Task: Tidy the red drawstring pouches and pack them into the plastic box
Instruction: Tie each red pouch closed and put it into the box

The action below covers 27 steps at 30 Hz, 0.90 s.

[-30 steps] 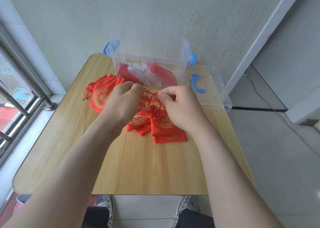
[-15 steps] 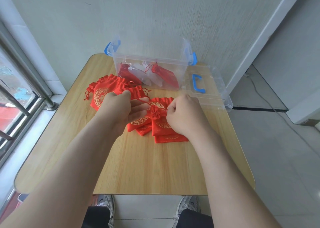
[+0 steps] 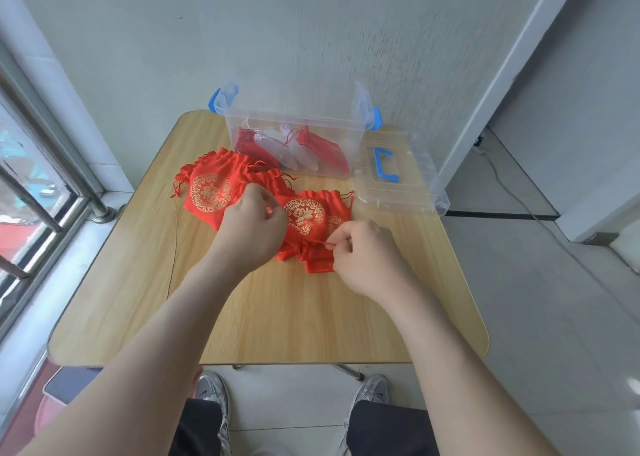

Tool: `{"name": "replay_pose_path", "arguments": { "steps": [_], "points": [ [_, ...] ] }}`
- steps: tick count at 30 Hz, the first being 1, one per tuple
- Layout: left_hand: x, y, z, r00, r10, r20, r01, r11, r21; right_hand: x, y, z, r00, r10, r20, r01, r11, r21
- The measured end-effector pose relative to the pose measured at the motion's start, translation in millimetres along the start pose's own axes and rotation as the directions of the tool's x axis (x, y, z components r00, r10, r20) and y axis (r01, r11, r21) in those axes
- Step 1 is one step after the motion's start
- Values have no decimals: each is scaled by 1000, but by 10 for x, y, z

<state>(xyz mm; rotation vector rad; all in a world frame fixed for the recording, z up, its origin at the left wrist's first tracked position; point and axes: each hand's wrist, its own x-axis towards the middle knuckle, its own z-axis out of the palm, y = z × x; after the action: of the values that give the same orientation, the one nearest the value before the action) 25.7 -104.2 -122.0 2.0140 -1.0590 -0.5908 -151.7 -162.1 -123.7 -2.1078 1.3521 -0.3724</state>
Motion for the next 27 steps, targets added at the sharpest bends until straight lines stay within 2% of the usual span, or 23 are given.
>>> {"name": "replay_pose_path", "arguments": {
  "steps": [6, 11, 16, 20, 22, 24, 27],
  "points": [
    [-193, -133, 0, 960, 247, 130, -271, 934, 231, -143, -26, -13, 1000, 11, 8, -12, 1000, 10],
    [-296, -206, 32, 953, 296, 62, -301, 905, 301, -162, -68, 24, 995, 66, 69, -67, 998, 8],
    [-360, -186, 25, 951, 305, 53, -309, 918, 248, -270, -104, 147, 993, -2, -120, 16, 994, 113],
    [-419, -98, -1, 960, 278, 21, -278, 955, 100, -399, -184, 200, 957, 80, -279, -4, 965, 261],
    [-457, -59, -14, 973, 228, 27, -228, 974, 2, -442, -224, 161, 924, 175, -339, -38, 927, 374],
    [-493, -23, -9, 984, 169, 63, -162, 982, -93, -457, -228, 142, 899, 279, -338, -74, 857, 510],
    [-531, 31, 12, 990, 115, 86, -97, 978, -187, -432, -240, 182, 887, 418, -197, -119, 618, 777]
  ]
}}
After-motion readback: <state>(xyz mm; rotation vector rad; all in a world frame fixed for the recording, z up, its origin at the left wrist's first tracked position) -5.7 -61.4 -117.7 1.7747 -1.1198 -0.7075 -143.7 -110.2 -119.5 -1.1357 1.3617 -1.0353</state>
